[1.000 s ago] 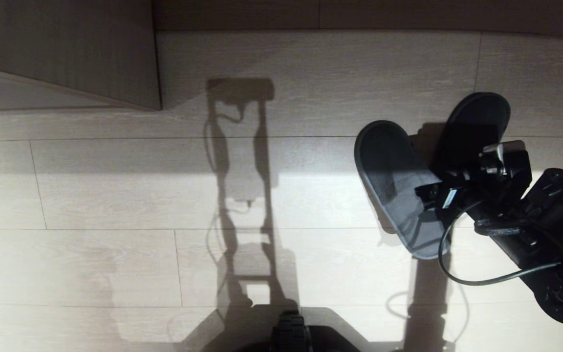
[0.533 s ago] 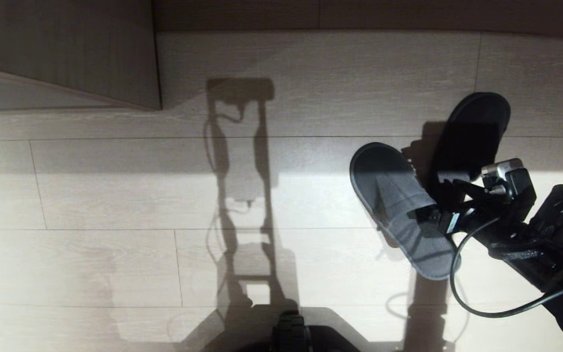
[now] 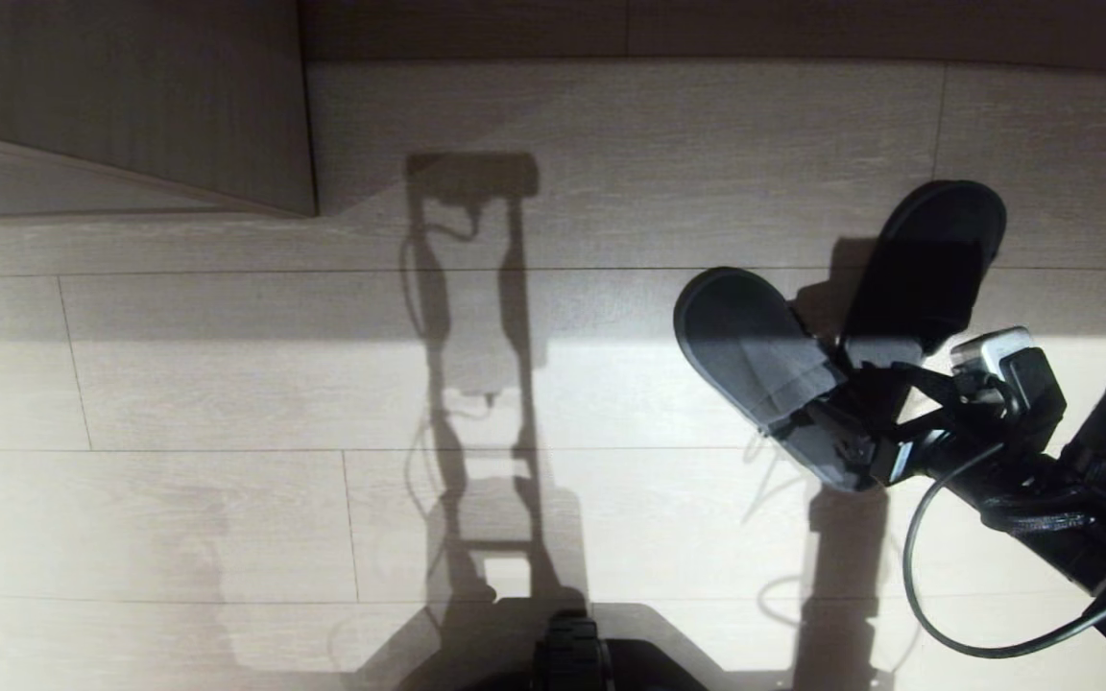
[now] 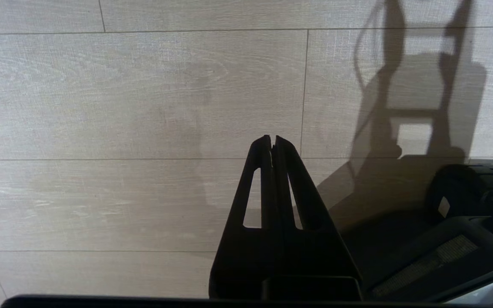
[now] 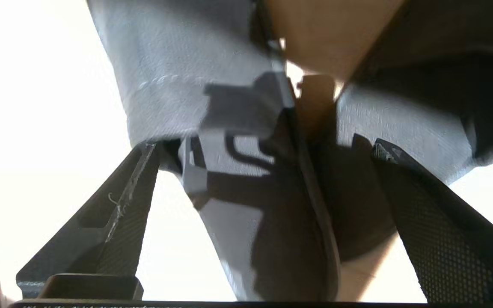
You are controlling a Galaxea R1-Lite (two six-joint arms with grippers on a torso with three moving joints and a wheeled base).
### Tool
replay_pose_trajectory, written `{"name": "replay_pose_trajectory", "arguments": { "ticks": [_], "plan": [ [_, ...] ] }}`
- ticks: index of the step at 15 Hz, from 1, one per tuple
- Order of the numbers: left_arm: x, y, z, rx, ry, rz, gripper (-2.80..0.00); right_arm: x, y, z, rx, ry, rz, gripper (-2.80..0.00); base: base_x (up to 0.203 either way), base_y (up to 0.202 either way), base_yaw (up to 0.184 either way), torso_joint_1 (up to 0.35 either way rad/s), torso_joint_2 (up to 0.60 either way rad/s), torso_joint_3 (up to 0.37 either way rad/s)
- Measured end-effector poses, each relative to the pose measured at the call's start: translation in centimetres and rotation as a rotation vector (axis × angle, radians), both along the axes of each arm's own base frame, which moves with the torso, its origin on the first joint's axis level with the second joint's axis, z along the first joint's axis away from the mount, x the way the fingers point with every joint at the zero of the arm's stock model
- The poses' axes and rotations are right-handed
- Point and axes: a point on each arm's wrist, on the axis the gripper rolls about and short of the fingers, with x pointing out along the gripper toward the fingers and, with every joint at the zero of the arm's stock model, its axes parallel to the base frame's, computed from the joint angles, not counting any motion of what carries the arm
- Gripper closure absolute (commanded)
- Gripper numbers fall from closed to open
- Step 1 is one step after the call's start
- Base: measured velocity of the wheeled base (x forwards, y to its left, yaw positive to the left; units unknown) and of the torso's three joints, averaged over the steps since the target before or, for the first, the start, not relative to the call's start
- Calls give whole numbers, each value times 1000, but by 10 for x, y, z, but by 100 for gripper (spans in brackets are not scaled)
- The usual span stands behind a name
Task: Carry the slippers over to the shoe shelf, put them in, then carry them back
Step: Place the slippers on the floor
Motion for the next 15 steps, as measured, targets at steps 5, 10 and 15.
{"name": "replay_pose_trajectory", "arguments": {
  "ticks": [5, 10, 15],
  "plan": [
    [0, 0, 0, 0, 0, 0, 0, -19, -1, -3, -36, 15, 0, -280, 0, 0, 0, 0, 0, 0],
    [0, 0, 0, 1, 0, -1, 0, -45, 8, 6, -58, -31, 78, -280, 0, 0, 0, 0, 0, 0],
    [0, 0, 0, 3, 0, -1, 0, -47, 58, 10, -46, -20, 227, -280, 0, 0, 0, 0, 0, 0]
  ]
}}
